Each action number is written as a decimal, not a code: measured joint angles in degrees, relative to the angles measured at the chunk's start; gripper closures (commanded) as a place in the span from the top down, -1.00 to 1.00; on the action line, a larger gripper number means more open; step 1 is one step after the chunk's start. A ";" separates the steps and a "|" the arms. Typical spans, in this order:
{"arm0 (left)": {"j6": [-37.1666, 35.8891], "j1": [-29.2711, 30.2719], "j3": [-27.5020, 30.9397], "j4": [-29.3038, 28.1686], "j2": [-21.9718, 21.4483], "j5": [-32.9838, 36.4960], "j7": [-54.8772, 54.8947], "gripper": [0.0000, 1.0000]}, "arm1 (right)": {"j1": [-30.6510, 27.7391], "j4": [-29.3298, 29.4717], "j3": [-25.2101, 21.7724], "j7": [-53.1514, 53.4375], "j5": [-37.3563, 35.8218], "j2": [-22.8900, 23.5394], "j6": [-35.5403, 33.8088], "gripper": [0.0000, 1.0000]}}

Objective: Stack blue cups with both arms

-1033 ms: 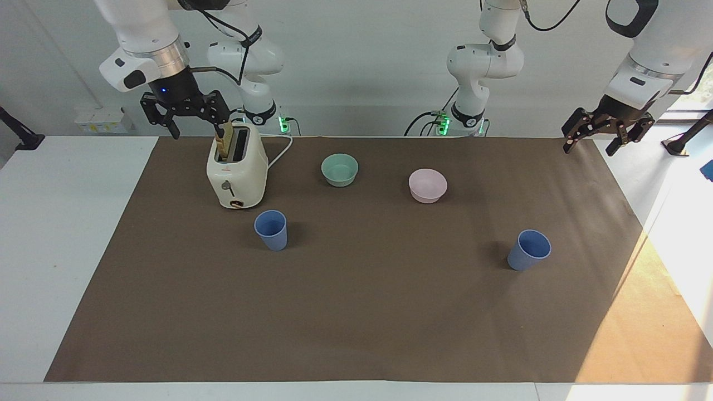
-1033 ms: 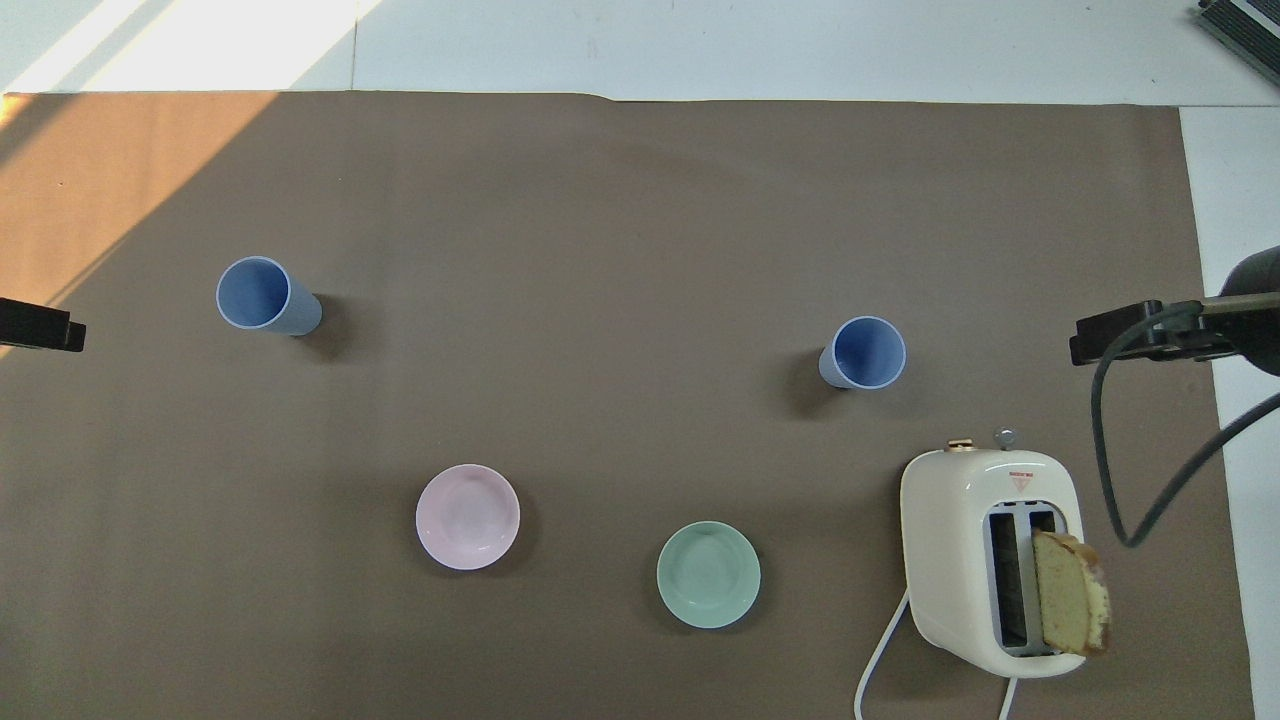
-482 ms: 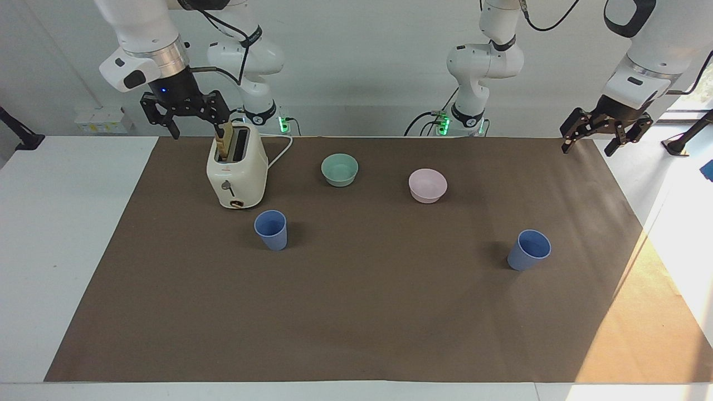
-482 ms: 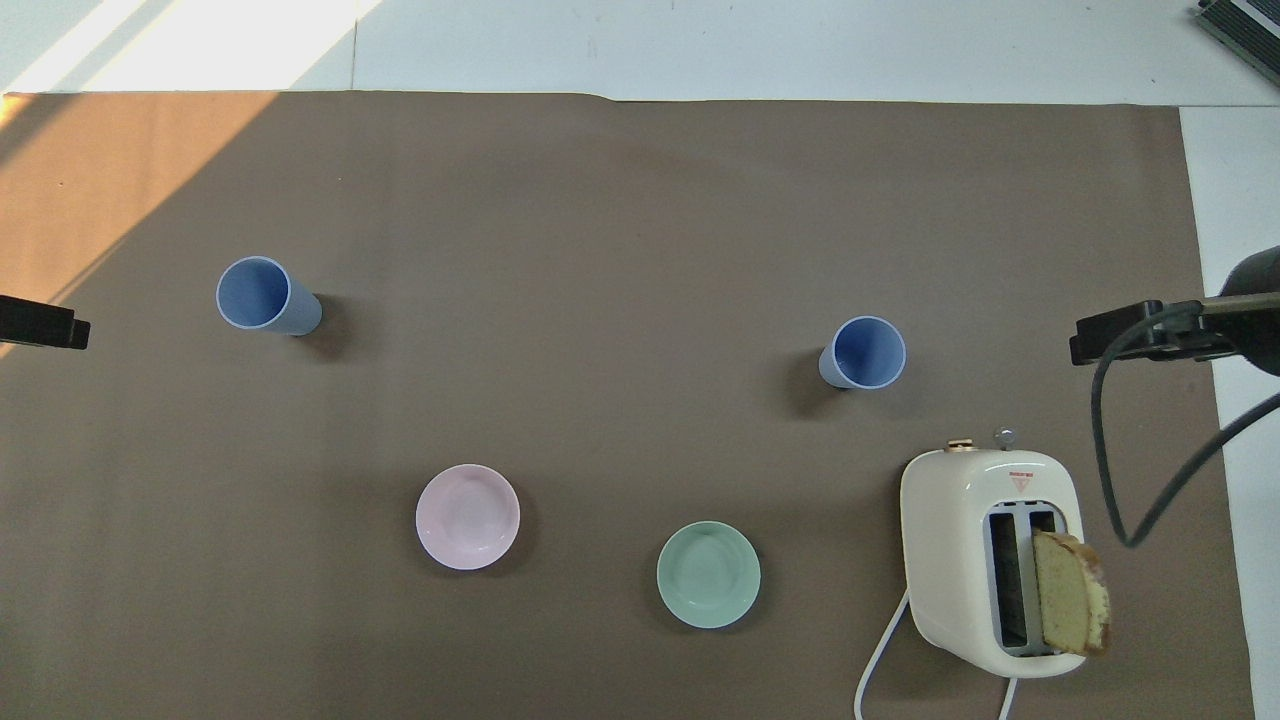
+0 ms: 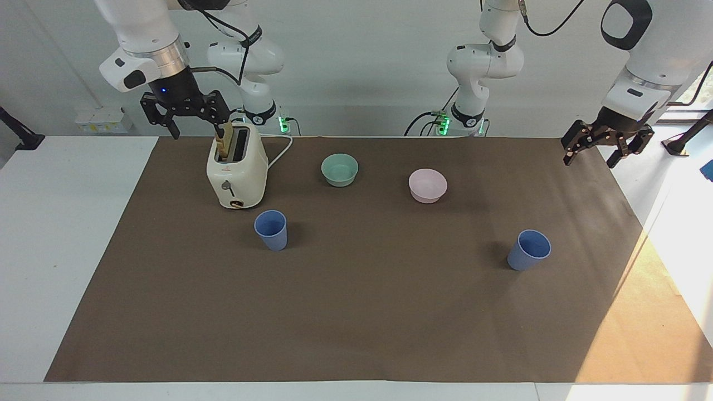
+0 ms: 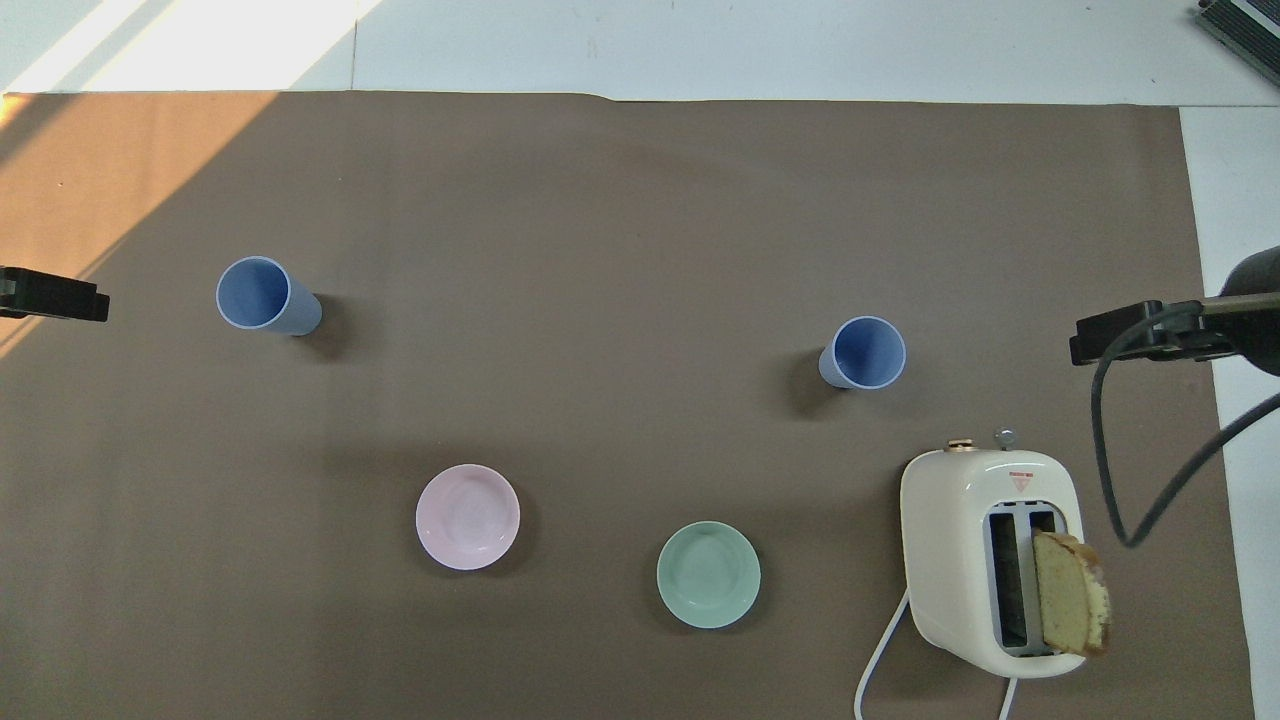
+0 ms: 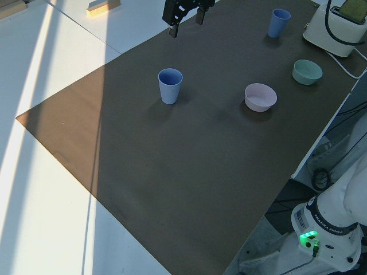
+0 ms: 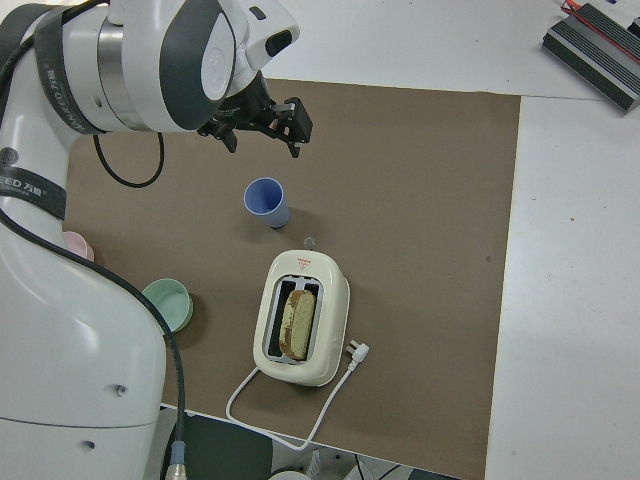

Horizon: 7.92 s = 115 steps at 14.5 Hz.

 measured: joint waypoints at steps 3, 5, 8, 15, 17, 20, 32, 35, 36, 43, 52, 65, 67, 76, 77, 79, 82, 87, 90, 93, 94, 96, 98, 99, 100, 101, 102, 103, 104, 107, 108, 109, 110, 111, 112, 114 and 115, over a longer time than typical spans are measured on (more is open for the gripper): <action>6.13 0.00 0.02 -5.36 1.11 0.00 0.09 1.00 | 0.00 0.00 0.00 0.00 0.00 0.00 0.00 1.00; 10.21 0.02 0.06 -8.44 1.67 0.00 0.46 1.00 | 0.00 0.00 0.00 0.00 0.00 0.00 0.00 1.00; 16.63 0.03 0.14 -10.60 4.51 0.00 0.60 1.00 | 0.00 0.00 0.00 0.00 0.00 0.00 0.00 1.00; 27.27 -0.02 -0.20 -15.45 10.44 -0.15 0.60 1.00 | 0.00 0.00 0.00 0.00 0.00 0.00 0.00 1.00; 31.28 0.00 -0.14 -16.05 10.66 -0.37 0.60 1.00 | 0.00 0.00 0.00 0.00 0.00 0.00 0.00 1.00; 35.10 0.00 -0.12 -16.16 11.85 -0.38 0.61 1.00 | 0.00 0.00 0.00 0.00 0.00 0.00 0.00 1.00; 35.71 -0.25 -0.66 -16.46 14.52 -0.82 0.71 -1.00 | 0.00 0.00 0.00 0.00 0.00 0.00 0.00 1.00; 35.38 -1.63 -0.91 -14.80 14.04 -1.08 0.81 -1.00 | 0.00 0.00 0.00 0.00 0.00 0.00 0.00 1.00; 34.89 -2.19 -0.95 -14.13 14.04 -1.08 0.77 -1.00 | 0.00 0.00 0.00 0.00 0.00 0.00 0.00 1.00; 33.54 -16.76 -1.25 -12.13 14.10 -1.08 -18.22 -1.00 | 0.00 0.00 0.00 0.00 0.00 0.00 0.00 1.00; 37.12 -33.26 -1.64 -12.28 17.46 -4.34 -33.02 -0.66 | 0.00 0.00 0.00 0.00 0.00 0.00 0.00 1.00; 29.27 -25.67 0.87 -11.33 10.92 -5.18 -31.14 1.00 | -0.02 0.00 0.00 -0.05 0.00 0.00 0.00 1.00; 25.56 -21.59 1.05 -11.33 8.57 -5.15 -26.99 1.00 | -0.01 -0.57 0.00 -0.29 0.00 -0.09 0.37 1.00; 14.54 -7.05 1.38 -5.17 3.51 -2.83 -9.63 1.00 | -2.61 -17.82 -0.30 -0.44 0.00 -1.52 14.42 1.00; 13.14 -5.81 1.40 -3.26 3.50 -2.66 -9.12 1.00 | -2.46 -19.04 -0.23 -0.44 0.00 -1.37 16.02 1.00; 11.49 -3.93 1.42 -0.78 3.51 -2.55 -8.39 1.00 | -2.32 -21.76 -0.17 -0.44 0.00 -0.66 19.41 1.00; 7.22 -2.28 1.41 2.71 3.70 -2.39 -5.67 1.00 | -2.31 -24.69 -0.14 -0.44 0.90 2.47 24.66 1.00; -1.89 -1.63 1.25 5.13 4.01 -2.38 -2.30 1.00 | 0.44 -25.14 0.21 -0.44 2.20 5.74 30.82 1.00; -6.82 -1.63 1.02 4.68 3.63 -2.38 -2.23 1.00 | 1.88 -25.31 0.35 -0.44 2.45 7.52 32.87 1.00; -7.66 -1.60 1.09 4.35 3.16 -2.38 -2.23 1.00 | 2.23 -25.35 0.36 -0.44 2.50 10.50 34.75 1.00; -7.85 -1.54 1.15 4.25 2.83 -2.38 -2.23 1.00 | 2.23 -25.35 0.37 -0.44 2.51 11.33 35.40 1.00; -8.00 -1.51 1.23 3.97 2.06 -2.38 -2.23 1.00 | 2.52 -25.35 0.38 -0.44 2.52 12.49 36.98 1.00; -8.07 -1.50 1.26 3.52 1.31 -2.38 -2.24 1.00 | 3.09 -25.34 0.39 -0.44 2.54 13.29 38.01 1.00; -8.07 -1.49 1.27 3.17 0.98 -2.38 -2.25 1.00 | 3.23 -25.34 0.39 -0.44 2.54 13.54 38.54 0.73; -8.07 -1.48 1.27 2.94 0.71 -2.38 -2.25 1.00 | 3.28 -25.34 0.38 -0.44 2.54 13.66 38.89 0.34; -8.08 -1.48 1.28 2.62 0.44 -2.38 -2.26 1.00 | 3.28 -25.34 0.38 -0.44 2.54 13.67 39.12 -0.01; -8.08 -1.47 1.29 2.22 0.19 -2.38 -2.26 1.00 | 3.29 -25.33 0.38 -0.44 2.54 13.67 39.25 -0.26; -8.08 -1.43 1.31 1.91 -0.08 -2.38 -2.29 1.00 | 3.33 -25.33 0.38 -0.44 2.54 13.67 39.30 -0.52; -8.07 -1.24 1.36 1.68 -0.37 -2.38 -2.30 1.00 | 3.55 -25.33 0.39 -0.44 2.54 13.67 39.32 -0.80; -8.03 -0.58 1.44 1.64 -0.55 -2.02 -2.30 1.00 | 4.76 -25.33 0.46 -0.44 2.56 13.67 39.37 -1.00; -8.03 -0.58 1.44 1.63 -0.55 -1.40 -2.30 1.00 | 4.94 -25.33 0.46 -0.44 2.55 13.67 39.37 -1.00; -8.03 -0.58 1.43 1.62 -0.55 -1.00 -2.33 1.00 | 5.02 -25.32 0.46 -0.44 2.56 13.67 39.39 -1.00; -8.03 -0.58 1.42 1.62 -0.56 -0.84 -2.54 1.00 | 5.06 -25.32 0.46 -0.44 2.57 13.67 39.40 -1.00; -8.04 -0.58 1.39 1.62 -0.58 -0.78 -2.86 1.00 | 5.07 -25.32 0.46 -0.44 2.57 13.68 39.40 -1.00; -8.05 -0.58 1.36 1.62 -0.65 -0.78 -3.15 1.00 | 5.08 -25.32 0.46 -0.44 2.57 13.68 39.41 -1.00; -8.03 -0.58 1.35 1.62 -0.96 -0.78 -3.33 1.00 | 5.10 -25.29 0.46 -0.44 2.57 13.67 39.42 -1.00; -8.00 -0.58 1.35 1.63 -1.08 -0.78 -3.34 1.00 | 5.10 -25.25 0.46 -0.44 2.57 13.68 39.42 -1.00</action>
